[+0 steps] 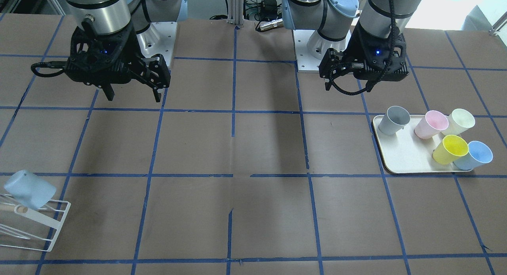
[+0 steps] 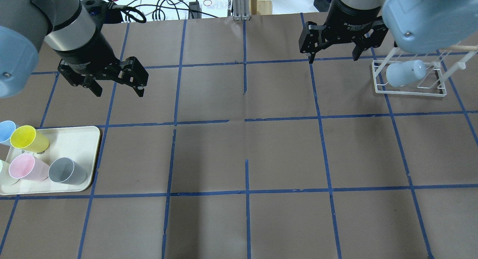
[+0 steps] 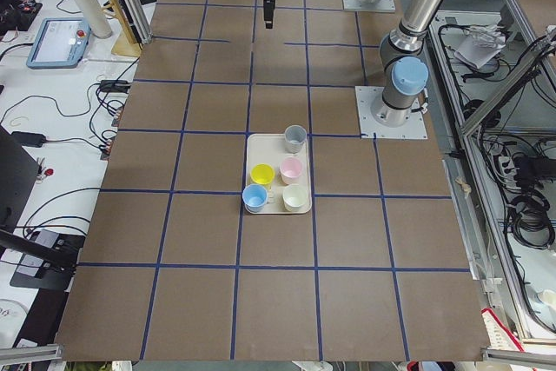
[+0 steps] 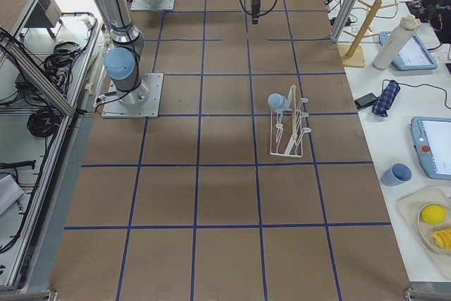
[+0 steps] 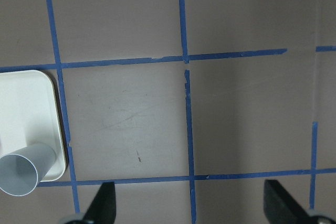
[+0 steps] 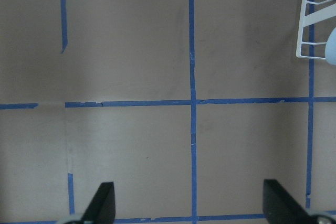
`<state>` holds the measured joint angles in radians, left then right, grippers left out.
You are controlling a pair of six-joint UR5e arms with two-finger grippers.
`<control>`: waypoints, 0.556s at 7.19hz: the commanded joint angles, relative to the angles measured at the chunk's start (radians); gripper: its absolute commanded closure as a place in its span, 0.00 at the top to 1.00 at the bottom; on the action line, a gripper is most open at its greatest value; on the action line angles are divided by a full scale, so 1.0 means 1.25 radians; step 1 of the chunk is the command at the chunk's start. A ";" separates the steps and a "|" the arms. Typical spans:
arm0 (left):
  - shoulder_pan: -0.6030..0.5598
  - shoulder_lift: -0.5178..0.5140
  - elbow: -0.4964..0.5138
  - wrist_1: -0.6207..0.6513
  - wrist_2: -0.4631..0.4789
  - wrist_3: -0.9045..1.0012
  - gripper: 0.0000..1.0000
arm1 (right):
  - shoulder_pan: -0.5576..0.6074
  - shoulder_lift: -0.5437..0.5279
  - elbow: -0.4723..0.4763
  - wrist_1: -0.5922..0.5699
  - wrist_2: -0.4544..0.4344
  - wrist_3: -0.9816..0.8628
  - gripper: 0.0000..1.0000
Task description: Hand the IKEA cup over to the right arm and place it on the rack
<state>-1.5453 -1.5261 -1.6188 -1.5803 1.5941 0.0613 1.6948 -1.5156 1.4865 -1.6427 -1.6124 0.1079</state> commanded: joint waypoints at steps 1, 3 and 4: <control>0.015 0.002 -0.001 -0.001 -0.005 0.000 1.00 | 0.012 0.001 -0.010 0.000 0.001 -0.003 1.00; 0.012 0.002 -0.001 -0.002 -0.005 -0.008 1.00 | 0.012 -0.001 -0.007 -0.001 0.003 -0.004 1.00; 0.010 0.004 -0.001 -0.001 -0.006 -0.009 1.00 | 0.010 0.001 -0.012 0.000 0.004 -0.004 1.00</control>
<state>-1.5311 -1.5229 -1.6198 -1.5825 1.5881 0.0541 1.7094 -1.5154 1.4760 -1.6444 -1.6090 0.1031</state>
